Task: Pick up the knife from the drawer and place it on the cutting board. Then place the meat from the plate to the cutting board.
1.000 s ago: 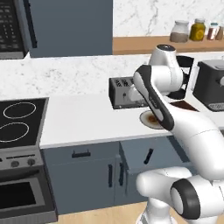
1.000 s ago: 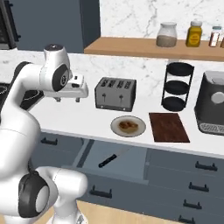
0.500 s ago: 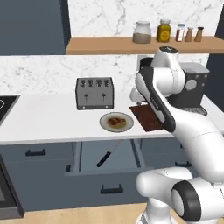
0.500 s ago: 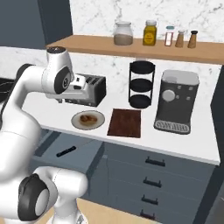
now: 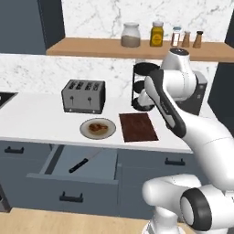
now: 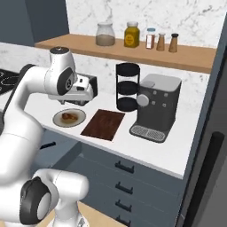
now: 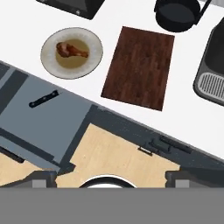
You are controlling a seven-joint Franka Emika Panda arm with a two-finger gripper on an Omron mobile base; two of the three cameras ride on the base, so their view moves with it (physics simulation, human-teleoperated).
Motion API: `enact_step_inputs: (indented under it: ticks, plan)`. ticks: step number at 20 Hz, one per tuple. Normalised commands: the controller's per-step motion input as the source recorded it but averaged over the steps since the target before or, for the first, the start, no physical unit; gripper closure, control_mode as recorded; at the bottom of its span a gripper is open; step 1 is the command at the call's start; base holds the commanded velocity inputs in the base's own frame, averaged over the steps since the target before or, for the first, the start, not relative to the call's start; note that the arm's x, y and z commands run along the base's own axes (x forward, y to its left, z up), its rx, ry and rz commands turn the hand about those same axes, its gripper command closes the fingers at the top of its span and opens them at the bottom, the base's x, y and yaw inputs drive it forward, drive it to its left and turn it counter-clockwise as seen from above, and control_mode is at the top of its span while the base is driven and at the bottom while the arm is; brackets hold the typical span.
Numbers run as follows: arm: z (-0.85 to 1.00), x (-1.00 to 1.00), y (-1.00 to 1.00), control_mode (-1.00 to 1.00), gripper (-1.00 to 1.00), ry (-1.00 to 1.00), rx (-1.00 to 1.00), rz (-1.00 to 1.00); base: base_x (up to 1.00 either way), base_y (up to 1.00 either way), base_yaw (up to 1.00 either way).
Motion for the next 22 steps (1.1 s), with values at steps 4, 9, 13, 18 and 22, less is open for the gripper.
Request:
enact_step_inputs:
  ticks: [4, 9, 13, 18, 22]
  plan:
    - [0.0, 0.0, 0.0, 1.0, -1.0, 0.0, 0.0, 0.0, 0.54, -0.54, 0.33]
    - [0.0, 0.0, 0.0, 1.0, -1.0, 0.0, 0.0, 0.0, 0.45, -0.24, 0.26]
    - [0.0, 0.0, 0.0, 1.0, -1.0, 0.0, 0.0, 0.0, 0.18, -0.04, 0.21]
    - [0.0, 0.0, 0.0, 1.0, -1.0, 0.0, 0.0, 0.0, 0.0, -0.01, 0.03]
    - [0.0, 0.0, 0.0, 1.0, -1.0, 0.0, 0.0, 0.0, 0.0, 0.0, 0.0]
